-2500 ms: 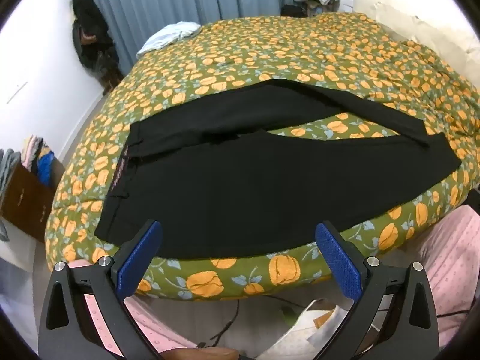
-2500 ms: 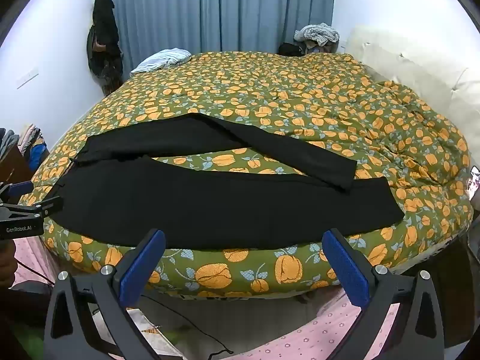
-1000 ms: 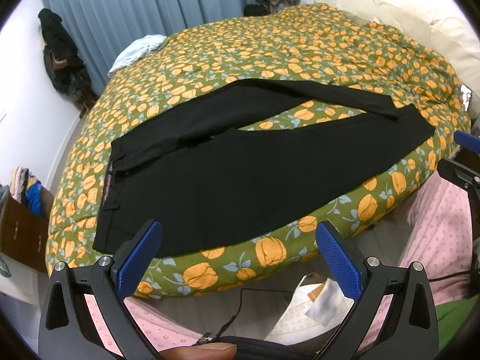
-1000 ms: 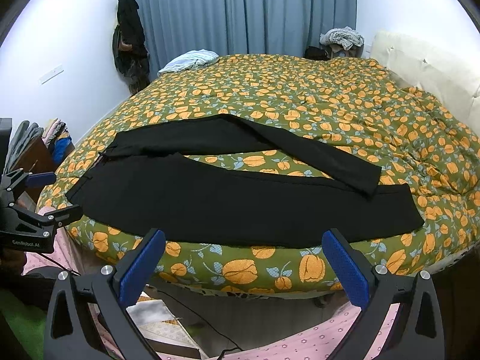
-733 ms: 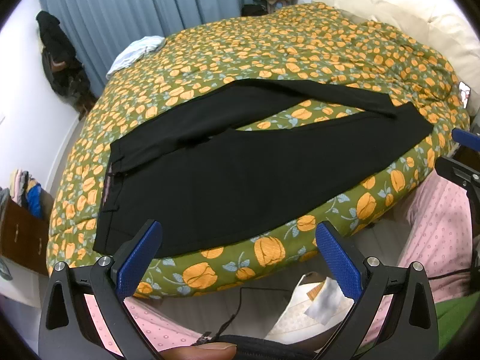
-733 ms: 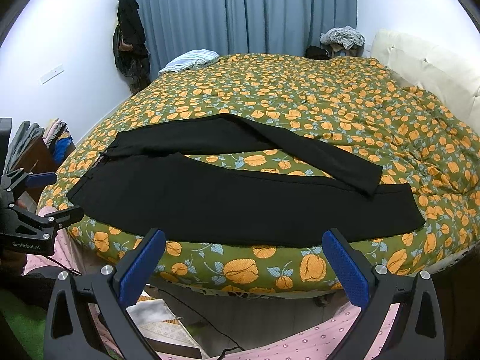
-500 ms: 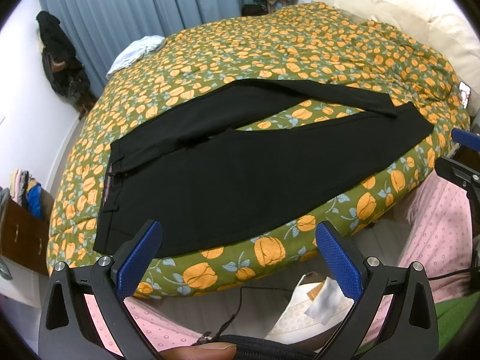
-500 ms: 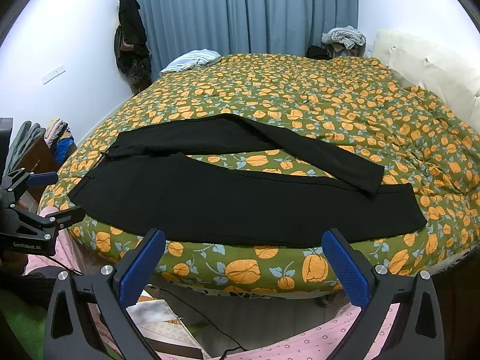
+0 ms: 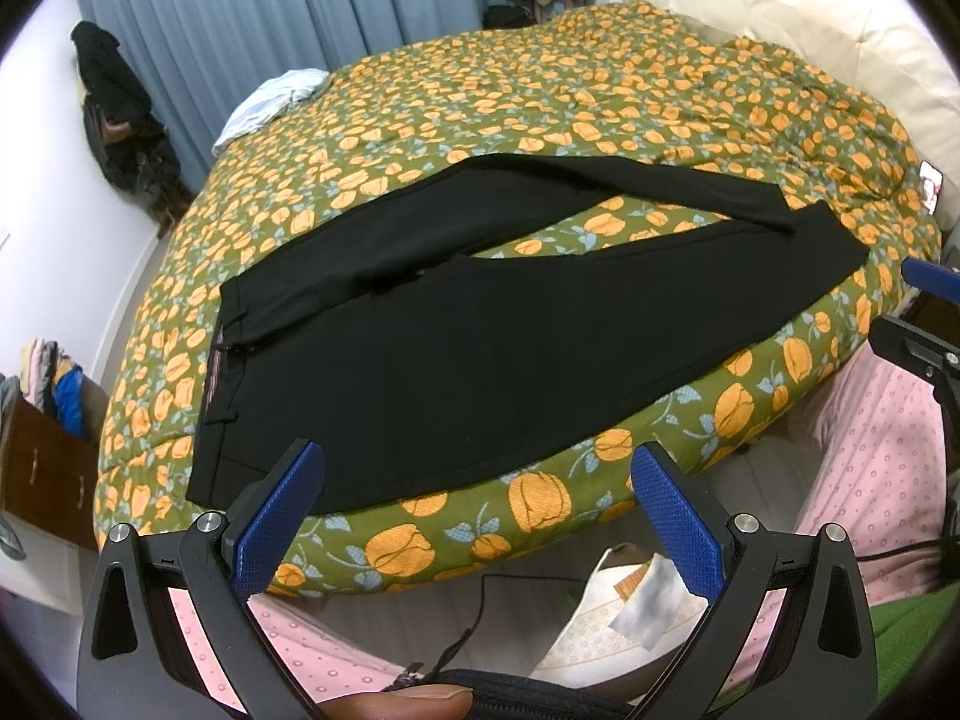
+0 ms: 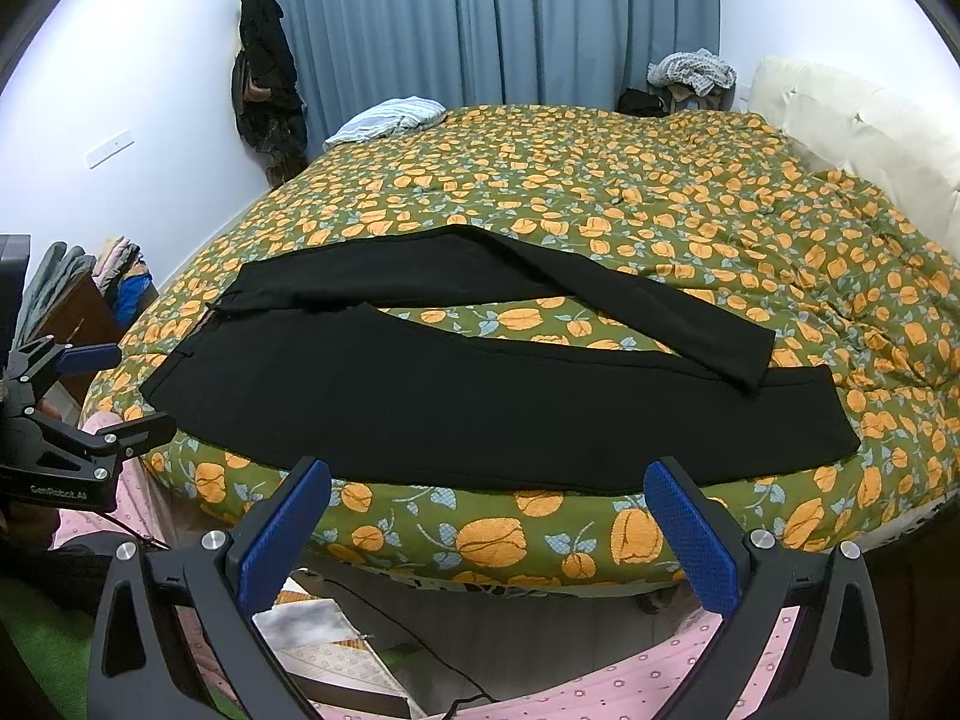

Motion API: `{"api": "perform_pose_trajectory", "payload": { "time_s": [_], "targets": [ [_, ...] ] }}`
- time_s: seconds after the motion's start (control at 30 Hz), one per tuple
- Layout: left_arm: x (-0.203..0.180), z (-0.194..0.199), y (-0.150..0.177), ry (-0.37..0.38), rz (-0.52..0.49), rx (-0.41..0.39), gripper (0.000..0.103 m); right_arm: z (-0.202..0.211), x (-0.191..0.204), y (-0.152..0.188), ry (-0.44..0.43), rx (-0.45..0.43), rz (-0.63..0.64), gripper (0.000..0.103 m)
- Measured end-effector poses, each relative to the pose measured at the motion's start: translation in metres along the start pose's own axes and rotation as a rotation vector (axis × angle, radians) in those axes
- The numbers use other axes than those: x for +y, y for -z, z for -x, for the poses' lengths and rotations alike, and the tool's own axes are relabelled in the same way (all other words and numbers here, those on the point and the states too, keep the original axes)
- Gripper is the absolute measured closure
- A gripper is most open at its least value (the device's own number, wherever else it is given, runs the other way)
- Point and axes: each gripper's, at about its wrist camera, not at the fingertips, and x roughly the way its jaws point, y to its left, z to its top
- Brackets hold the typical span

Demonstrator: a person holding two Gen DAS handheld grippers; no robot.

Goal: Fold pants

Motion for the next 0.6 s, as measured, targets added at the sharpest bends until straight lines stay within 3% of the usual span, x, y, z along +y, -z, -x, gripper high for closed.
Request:
{"api": "perform_pose_trajectory", "payload": {
  "time_s": [0.6],
  "targets": [
    [0.0018,-0.0048,0.0026,-0.001,-0.002,0.014,0.001,-0.0016,-0.0018,0.0018,-0.001,0.005,-0.007,0.0]
  ]
}}
